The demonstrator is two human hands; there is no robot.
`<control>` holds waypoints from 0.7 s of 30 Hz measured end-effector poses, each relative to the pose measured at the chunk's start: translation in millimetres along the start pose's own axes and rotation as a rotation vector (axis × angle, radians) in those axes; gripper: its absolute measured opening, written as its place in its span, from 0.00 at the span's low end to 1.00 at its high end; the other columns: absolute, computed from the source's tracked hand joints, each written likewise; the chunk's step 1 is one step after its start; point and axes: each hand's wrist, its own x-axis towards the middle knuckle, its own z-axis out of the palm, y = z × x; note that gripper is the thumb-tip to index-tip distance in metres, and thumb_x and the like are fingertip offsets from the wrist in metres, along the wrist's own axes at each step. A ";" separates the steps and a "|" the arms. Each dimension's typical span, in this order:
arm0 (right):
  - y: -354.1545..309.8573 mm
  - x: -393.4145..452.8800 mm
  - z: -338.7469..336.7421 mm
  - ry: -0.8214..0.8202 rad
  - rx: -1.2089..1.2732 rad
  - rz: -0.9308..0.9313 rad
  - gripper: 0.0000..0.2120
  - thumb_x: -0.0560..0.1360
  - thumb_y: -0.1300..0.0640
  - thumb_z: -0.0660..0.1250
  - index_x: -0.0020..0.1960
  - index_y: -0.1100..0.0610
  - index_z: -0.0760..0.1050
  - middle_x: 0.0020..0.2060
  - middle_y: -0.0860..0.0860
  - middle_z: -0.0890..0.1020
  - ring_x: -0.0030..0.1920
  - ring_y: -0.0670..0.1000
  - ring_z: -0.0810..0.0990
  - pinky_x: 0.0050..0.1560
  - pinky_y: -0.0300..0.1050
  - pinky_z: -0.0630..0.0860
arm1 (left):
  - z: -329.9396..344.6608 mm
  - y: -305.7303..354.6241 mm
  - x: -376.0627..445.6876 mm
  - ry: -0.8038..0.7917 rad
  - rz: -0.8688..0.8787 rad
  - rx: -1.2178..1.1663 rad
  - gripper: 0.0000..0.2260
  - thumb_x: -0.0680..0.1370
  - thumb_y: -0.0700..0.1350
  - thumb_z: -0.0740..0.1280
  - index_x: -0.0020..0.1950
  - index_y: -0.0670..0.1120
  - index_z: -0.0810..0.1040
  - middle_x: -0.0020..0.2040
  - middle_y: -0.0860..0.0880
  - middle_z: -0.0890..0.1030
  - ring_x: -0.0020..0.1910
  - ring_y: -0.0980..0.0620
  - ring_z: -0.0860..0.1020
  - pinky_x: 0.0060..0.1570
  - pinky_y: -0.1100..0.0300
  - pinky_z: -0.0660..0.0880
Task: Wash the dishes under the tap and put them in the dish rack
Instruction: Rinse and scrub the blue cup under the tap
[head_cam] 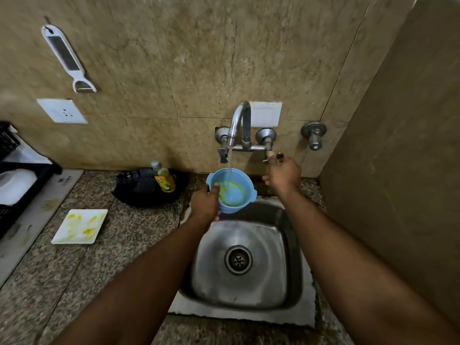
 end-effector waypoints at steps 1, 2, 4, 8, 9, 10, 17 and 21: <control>1.7 -12.7 0.8 0.033 -0.113 -0.042 0.20 0.78 0.40 0.66 0.45 0.58 0.80 0.39 0.57 0.86 0.40 0.61 0.86 0.47 0.55 0.84 | -1.2 0.0 1.1 0.025 0.033 0.061 0.22 0.78 0.64 0.62 0.50 0.45 0.81 0.40 0.38 0.83 0.33 0.41 0.81 0.34 0.48 0.81; 4.2 -27.8 2.3 0.044 -0.216 -0.107 0.16 0.78 0.45 0.68 0.48 0.60 0.81 0.42 0.59 0.87 0.44 0.62 0.85 0.48 0.50 0.82 | -3.0 0.3 2.2 0.048 0.068 0.122 0.24 0.77 0.66 0.61 0.52 0.46 0.81 0.45 0.39 0.85 0.41 0.39 0.83 0.43 0.45 0.82; 14.5 -56.7 7.8 -0.046 -0.370 -0.351 0.11 0.74 0.54 0.67 0.52 0.59 0.83 0.44 0.58 0.87 0.45 0.61 0.85 0.46 0.48 0.81 | -8.9 3.3 2.5 0.080 0.118 0.247 0.26 0.77 0.66 0.57 0.57 0.47 0.82 0.52 0.42 0.85 0.52 0.39 0.82 0.56 0.45 0.80; 41.1 -85.3 17.2 -0.467 -0.704 -0.839 0.24 0.66 0.53 0.65 0.61 0.47 0.82 0.52 0.48 0.87 0.53 0.55 0.83 0.55 0.48 0.80 | -24.7 10.0 4.2 0.138 0.155 0.442 0.30 0.78 0.69 0.51 0.60 0.50 0.81 0.55 0.44 0.84 0.55 0.39 0.82 0.56 0.46 0.78; 47.8 -84.4 20.1 -0.507 -0.774 -0.925 0.26 0.65 0.53 0.65 0.63 0.46 0.81 0.55 0.48 0.86 0.57 0.54 0.82 0.59 0.50 0.78 | -29.6 10.1 5.5 0.144 0.162 0.478 0.30 0.78 0.70 0.51 0.60 0.51 0.81 0.55 0.45 0.84 0.55 0.39 0.82 0.55 0.47 0.78; 51.9 -84.3 22.7 -0.529 -0.839 -1.008 0.26 0.66 0.54 0.66 0.65 0.47 0.79 0.57 0.47 0.85 0.63 0.54 0.80 0.64 0.52 0.75 | -34.3 9.7 6.5 0.136 0.172 0.507 0.31 0.77 0.71 0.50 0.59 0.52 0.81 0.54 0.45 0.85 0.54 0.40 0.82 0.54 0.47 0.79; 56.7 -59.4 37.3 -0.594 -1.015 -1.102 0.17 0.74 0.56 0.66 0.62 0.51 0.80 0.60 0.48 0.84 0.74 0.50 0.72 0.76 0.55 0.57 | -40.0 18.9 5.4 -0.045 0.100 0.412 0.26 0.76 0.68 0.59 0.57 0.51 0.84 0.52 0.47 0.85 0.52 0.44 0.83 0.56 0.48 0.80; 56.0 -80.4 57.3 -0.544 -0.719 -1.020 0.10 0.77 0.54 0.69 0.56 0.56 0.82 0.51 0.54 0.87 0.57 0.56 0.84 0.75 0.53 0.63 | -24.4 18.8 -10.3 -0.055 0.109 0.077 0.22 0.66 0.45 0.67 0.60 0.56 0.79 0.54 0.51 0.85 0.53 0.47 0.83 0.56 0.48 0.81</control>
